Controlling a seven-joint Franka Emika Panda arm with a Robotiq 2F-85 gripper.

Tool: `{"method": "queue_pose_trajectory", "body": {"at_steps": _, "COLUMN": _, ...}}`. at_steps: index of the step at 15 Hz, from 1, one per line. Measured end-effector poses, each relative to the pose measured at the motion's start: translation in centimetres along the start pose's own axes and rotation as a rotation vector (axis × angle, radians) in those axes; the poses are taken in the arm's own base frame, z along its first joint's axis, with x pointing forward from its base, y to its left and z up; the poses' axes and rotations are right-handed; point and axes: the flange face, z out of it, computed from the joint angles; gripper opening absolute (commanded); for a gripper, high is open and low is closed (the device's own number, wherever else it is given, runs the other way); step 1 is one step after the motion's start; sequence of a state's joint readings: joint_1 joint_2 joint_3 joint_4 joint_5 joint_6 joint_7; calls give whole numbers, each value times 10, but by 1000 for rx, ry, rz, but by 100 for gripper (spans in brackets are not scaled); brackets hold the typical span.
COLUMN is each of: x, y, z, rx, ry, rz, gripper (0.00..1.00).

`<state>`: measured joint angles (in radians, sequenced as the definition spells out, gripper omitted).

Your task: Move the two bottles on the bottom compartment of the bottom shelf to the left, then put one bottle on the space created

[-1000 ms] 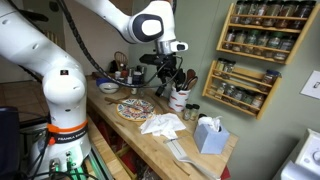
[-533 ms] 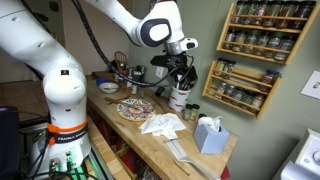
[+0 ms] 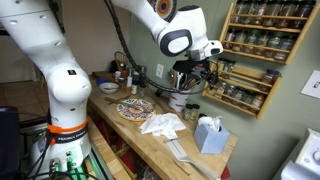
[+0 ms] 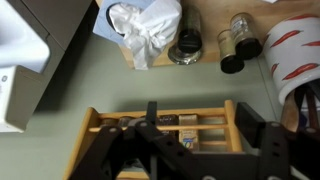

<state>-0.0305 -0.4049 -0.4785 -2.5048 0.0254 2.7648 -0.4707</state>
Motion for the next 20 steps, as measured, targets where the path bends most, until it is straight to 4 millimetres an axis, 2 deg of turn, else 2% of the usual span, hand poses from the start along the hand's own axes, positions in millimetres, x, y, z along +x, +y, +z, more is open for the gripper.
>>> {"method": "queue_pose_trajectory", "body": {"at_steps": 5, "x": 39, "y": 24, "z": 18, "rx": -1, "ry": 64, "rz": 20, "gripper": 11}}
{"method": "queue_pose_trajectory", "body": {"at_steps": 7, "x": 53, "y": 31, "z": 24, "rx": -1, "ry": 90, "rz": 5, "gripper": 0}}
{"method": "queue_pose_trajectory", "body": {"at_steps": 14, "x": 88, "y": 43, "z": 49, "rx": 8, "ry": 167, "rz": -73, "gripper": 0}}
{"method": "queue_pose_trajectory", "body": {"at_steps": 17, "x": 91, "y": 46, "z": 64, "rx": 4, "ry": 191, "rz": -125, "gripper": 0}}
{"method": "queue_pose_trajectory", "body": {"at_steps": 20, "x": 86, "y": 50, "z": 83, "rx": 26, "ry": 196, "rz": -159, "gripper": 1}}
